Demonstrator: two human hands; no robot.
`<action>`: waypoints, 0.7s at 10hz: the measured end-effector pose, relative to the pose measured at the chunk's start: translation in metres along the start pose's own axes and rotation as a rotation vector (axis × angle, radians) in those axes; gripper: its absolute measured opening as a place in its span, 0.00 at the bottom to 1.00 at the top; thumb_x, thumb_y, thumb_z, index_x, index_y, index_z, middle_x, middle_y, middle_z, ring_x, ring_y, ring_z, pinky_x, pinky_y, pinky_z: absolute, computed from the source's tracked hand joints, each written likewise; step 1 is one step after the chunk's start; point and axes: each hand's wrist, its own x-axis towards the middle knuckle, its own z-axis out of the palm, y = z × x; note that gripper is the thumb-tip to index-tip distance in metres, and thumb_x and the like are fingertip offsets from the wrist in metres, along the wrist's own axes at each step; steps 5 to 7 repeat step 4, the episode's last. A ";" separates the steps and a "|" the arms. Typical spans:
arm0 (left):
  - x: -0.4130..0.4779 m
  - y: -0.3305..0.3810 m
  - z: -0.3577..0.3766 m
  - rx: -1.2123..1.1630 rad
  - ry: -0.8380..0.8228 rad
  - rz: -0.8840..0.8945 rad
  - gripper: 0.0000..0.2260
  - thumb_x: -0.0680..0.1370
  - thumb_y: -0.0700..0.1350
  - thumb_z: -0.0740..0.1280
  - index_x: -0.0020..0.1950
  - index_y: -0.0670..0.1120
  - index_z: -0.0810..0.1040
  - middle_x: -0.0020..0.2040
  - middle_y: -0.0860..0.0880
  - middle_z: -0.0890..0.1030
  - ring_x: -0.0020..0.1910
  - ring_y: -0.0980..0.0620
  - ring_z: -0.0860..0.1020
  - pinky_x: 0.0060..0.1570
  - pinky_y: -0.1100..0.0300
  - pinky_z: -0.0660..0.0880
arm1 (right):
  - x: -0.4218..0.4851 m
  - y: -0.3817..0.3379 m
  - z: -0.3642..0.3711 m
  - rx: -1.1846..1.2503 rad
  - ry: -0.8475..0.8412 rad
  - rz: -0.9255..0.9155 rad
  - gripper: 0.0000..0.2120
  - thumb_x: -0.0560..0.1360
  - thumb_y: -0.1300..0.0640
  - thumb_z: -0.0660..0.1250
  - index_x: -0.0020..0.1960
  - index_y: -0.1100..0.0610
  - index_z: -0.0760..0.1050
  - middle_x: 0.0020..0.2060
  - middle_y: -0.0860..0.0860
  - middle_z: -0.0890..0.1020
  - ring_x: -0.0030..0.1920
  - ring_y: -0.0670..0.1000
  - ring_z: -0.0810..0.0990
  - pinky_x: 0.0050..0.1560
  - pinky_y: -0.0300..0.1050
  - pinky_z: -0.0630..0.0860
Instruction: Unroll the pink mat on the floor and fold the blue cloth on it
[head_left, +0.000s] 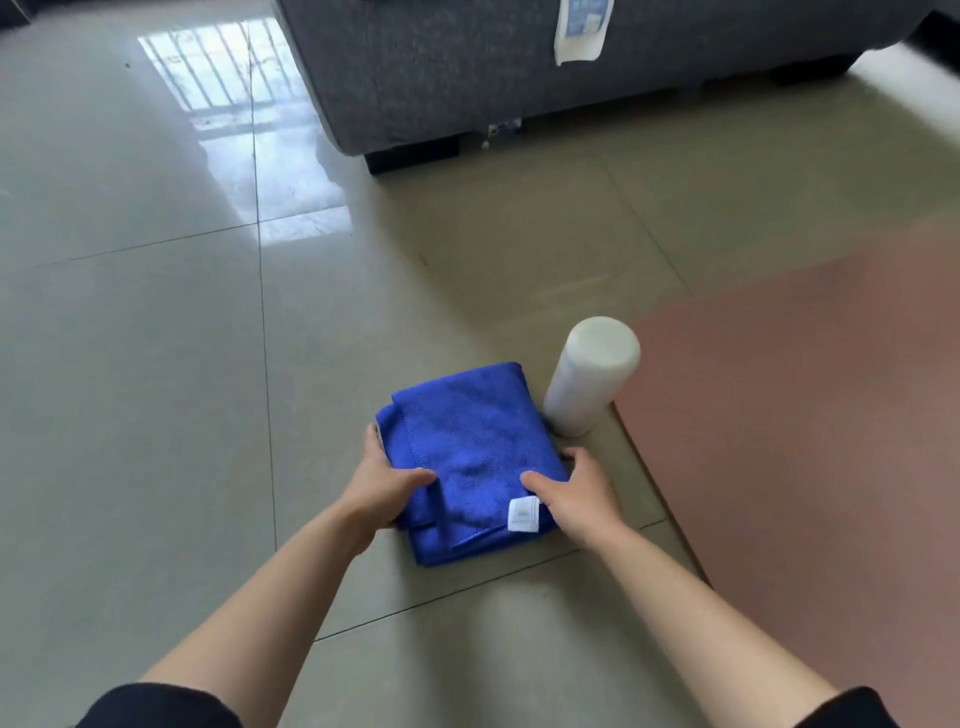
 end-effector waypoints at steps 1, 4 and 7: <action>0.005 -0.010 0.004 -0.022 0.068 0.033 0.26 0.71 0.40 0.71 0.58 0.62 0.63 0.57 0.51 0.80 0.51 0.49 0.81 0.40 0.55 0.78 | -0.002 0.001 -0.005 -0.065 0.006 -0.030 0.15 0.69 0.50 0.71 0.52 0.52 0.72 0.48 0.47 0.81 0.41 0.43 0.77 0.36 0.37 0.70; 0.012 -0.005 0.008 0.221 0.370 0.184 0.31 0.71 0.37 0.66 0.73 0.51 0.62 0.51 0.43 0.81 0.44 0.45 0.80 0.48 0.50 0.78 | -0.034 -0.077 -0.137 -0.252 0.062 -0.249 0.16 0.68 0.45 0.73 0.40 0.59 0.81 0.32 0.52 0.83 0.32 0.49 0.76 0.37 0.44 0.72; 0.012 -0.005 0.008 0.221 0.370 0.184 0.31 0.71 0.37 0.66 0.73 0.51 0.62 0.51 0.43 0.81 0.44 0.45 0.80 0.48 0.50 0.78 | -0.034 -0.077 -0.137 -0.252 0.062 -0.249 0.16 0.68 0.45 0.73 0.40 0.59 0.81 0.32 0.52 0.83 0.32 0.49 0.76 0.37 0.44 0.72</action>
